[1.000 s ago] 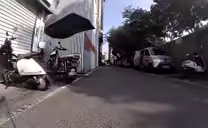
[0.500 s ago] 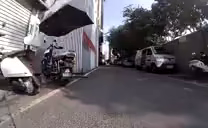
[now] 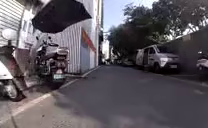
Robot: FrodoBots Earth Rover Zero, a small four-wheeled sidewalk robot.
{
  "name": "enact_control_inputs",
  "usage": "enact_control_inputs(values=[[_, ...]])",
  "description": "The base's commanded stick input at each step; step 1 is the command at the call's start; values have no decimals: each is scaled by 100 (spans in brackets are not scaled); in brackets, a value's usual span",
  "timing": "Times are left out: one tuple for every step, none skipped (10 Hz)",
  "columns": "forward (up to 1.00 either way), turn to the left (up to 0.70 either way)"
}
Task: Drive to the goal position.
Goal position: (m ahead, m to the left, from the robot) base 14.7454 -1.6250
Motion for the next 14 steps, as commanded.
enact_control_inputs(values=[[70,0],[70,0],[70,0],[70,0],[70,0],[70,0],[70,0],[70,0],[70,0],[70,0],[70,0],[70,0],[70,0],[70,0]])
